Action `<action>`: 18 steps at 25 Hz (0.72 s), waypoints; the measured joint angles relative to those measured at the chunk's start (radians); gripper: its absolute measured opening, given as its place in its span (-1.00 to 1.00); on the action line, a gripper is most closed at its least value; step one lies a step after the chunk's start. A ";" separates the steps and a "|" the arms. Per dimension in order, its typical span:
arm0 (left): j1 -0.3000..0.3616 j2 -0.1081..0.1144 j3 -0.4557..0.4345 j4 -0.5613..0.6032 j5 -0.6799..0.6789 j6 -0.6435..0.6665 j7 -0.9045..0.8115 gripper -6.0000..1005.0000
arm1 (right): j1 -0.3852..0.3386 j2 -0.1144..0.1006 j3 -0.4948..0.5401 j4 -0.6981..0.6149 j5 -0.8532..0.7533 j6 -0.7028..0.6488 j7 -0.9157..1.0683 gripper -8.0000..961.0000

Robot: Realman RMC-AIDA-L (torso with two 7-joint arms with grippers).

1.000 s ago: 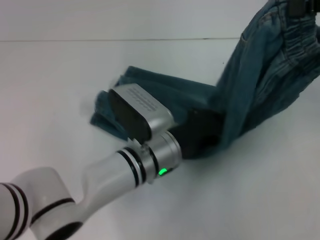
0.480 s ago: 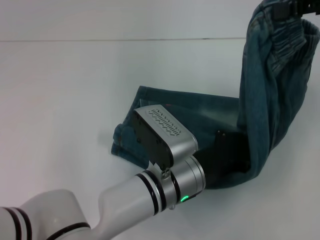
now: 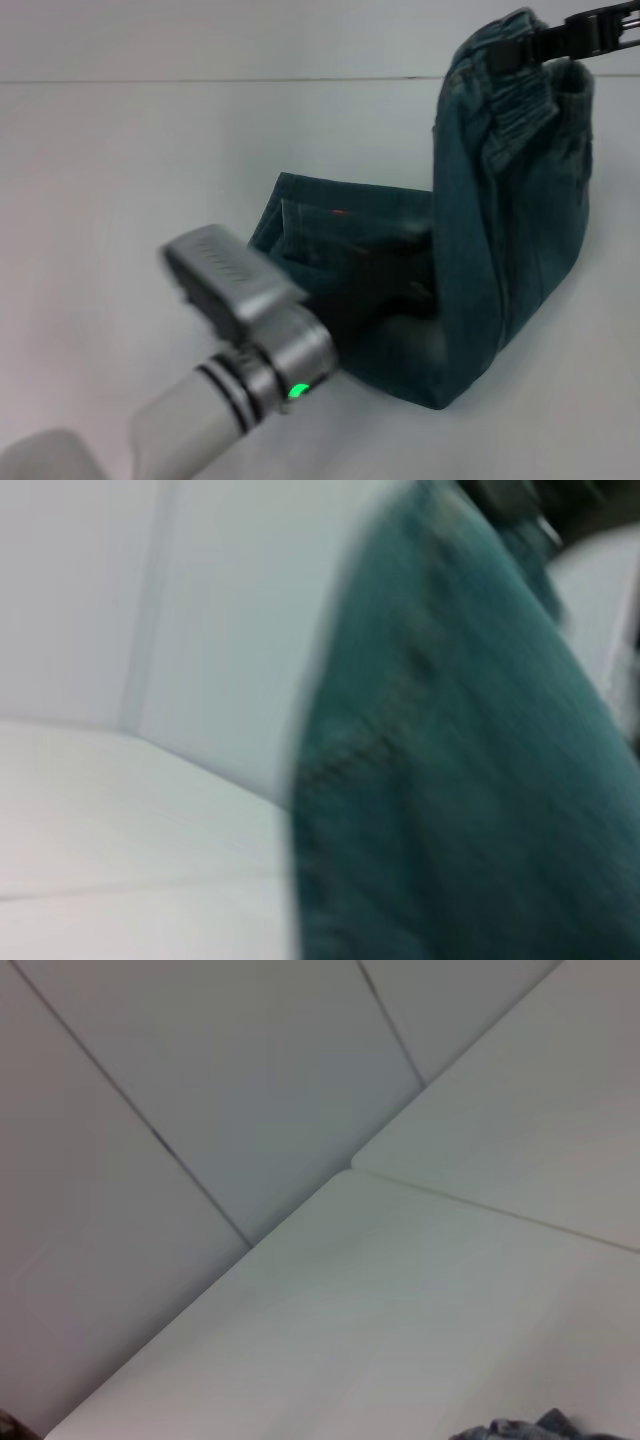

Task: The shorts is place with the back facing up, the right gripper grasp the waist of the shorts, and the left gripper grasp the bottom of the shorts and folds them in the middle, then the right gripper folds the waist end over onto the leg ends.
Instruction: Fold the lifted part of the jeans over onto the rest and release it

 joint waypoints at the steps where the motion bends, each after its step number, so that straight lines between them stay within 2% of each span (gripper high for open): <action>1: 0.031 0.000 -0.023 0.017 0.001 0.038 -0.001 -0.72 | 0.011 0.001 -0.010 0.014 -0.001 0.008 -0.007 -0.79; 2: 0.076 0.001 -0.051 0.042 0.000 0.093 -0.002 -0.68 | 0.022 0.002 -0.021 0.030 -0.002 0.017 -0.015 -0.79; 6: 0.189 0.000 -0.109 0.122 -0.006 0.295 -0.002 -0.53 | 0.072 0.004 -0.079 0.112 -0.004 0.068 -0.052 -0.79; 9: 0.250 0.000 -0.156 0.167 -0.008 0.413 -0.002 -0.41 | 0.112 0.008 -0.125 0.183 -0.004 0.110 -0.089 -0.79; 12: 0.299 0.000 -0.232 0.198 -0.009 0.490 -0.003 -0.30 | 0.149 0.027 -0.177 0.232 -0.004 0.151 -0.122 -0.80; 18: 0.345 0.001 -0.351 0.246 -0.009 0.533 -0.042 0.32 | 0.201 0.080 -0.325 0.284 -0.010 0.230 -0.139 -0.80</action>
